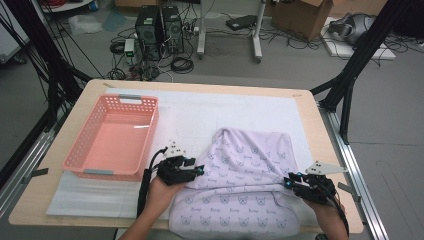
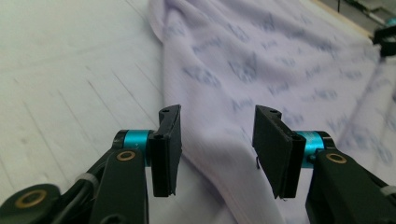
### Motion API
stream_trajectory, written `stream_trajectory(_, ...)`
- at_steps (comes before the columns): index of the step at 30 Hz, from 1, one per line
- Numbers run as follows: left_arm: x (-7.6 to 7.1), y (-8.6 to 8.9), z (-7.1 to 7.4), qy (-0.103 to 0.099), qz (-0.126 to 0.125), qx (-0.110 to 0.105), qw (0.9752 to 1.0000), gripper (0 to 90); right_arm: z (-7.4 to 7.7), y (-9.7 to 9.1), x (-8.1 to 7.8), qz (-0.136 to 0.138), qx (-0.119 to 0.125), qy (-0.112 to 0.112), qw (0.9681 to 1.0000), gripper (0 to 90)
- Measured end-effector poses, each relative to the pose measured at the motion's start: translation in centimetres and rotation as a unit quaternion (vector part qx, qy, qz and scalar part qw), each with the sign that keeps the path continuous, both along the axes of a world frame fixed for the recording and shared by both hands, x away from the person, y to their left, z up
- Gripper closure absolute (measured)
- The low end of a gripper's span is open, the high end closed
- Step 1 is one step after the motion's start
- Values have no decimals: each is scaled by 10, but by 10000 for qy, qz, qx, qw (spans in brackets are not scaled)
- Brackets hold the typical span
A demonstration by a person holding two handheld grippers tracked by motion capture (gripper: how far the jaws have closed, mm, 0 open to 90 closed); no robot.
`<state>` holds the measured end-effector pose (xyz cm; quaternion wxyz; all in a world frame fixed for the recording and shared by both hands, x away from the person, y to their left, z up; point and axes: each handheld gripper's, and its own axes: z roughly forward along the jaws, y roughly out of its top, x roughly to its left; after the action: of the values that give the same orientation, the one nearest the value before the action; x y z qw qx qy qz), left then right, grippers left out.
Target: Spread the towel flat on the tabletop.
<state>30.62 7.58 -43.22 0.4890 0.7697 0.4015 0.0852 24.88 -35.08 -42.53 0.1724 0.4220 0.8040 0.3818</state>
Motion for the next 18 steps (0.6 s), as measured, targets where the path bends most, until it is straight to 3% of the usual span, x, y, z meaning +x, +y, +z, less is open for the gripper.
stream_trajectory(5, 29, -6, 10, -233, 119, 23, 9997, 537, 1, -1, 2, -32, 50, -126, 9999, 648)
stream_trajectory(10, 59, -21, 7, -215, 199, 440, 9986, 599, 0, 0, 3, 18, 33, -105, 9999, 644)
stream_trajectory(11, 64, -24, 5, -200, 251, 468, 9984, 616, 0, 0, 3, 41, 31, -118, 9999, 644)
stream_trajectory(13, 76, -30, 0, 48, 406, 563, 9976, 643, 0, 0, 3, 59, 42, -128, 9999, 642)
stream_trajectory(16, 85, -40, -8, 71, 519, 326, 9981, 643, -1, 0, 4, 78, 64, -105, 9999, 639)
stream_trajectory(18, 88, -48, -12, 258, 425, 515, 9974, 615, -2, 0, 4, 99, 61, -66, 9999, 644)
